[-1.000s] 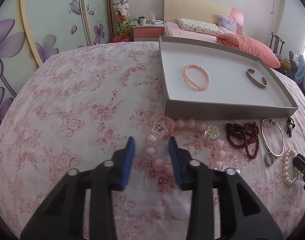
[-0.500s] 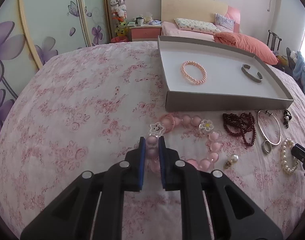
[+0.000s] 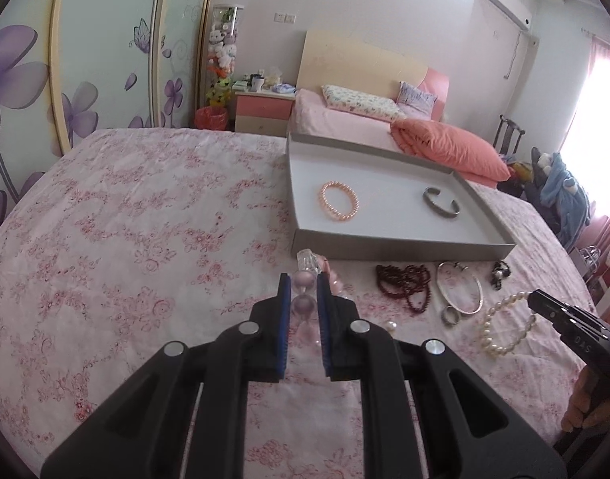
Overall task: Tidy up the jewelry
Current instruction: 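Lift the white pearl bracelet with the right tool while the left tool grasps the pink bead bracelet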
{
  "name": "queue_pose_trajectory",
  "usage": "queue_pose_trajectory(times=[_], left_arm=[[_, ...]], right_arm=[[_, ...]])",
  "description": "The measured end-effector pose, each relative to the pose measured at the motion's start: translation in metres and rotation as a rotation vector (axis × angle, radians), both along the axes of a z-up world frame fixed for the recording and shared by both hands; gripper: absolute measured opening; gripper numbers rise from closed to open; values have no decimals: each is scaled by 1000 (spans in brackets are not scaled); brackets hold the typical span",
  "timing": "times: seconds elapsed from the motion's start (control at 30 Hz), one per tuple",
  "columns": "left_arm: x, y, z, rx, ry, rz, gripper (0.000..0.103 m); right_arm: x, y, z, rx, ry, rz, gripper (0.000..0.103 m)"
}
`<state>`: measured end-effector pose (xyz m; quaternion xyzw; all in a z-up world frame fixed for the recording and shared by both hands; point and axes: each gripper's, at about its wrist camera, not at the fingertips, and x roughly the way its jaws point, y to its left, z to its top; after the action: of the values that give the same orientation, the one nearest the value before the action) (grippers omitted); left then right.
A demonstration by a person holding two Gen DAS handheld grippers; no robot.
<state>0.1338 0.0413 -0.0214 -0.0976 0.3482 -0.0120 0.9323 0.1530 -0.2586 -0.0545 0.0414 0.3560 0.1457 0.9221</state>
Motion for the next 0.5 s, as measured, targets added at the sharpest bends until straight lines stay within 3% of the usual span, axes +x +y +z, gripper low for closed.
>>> queue_pose_trajectory(times=[0.5], left_arm=[[-18,-15,16,-44,-57,-54,14]], right_arm=[[-11,12,20,92,-68,56,10]])
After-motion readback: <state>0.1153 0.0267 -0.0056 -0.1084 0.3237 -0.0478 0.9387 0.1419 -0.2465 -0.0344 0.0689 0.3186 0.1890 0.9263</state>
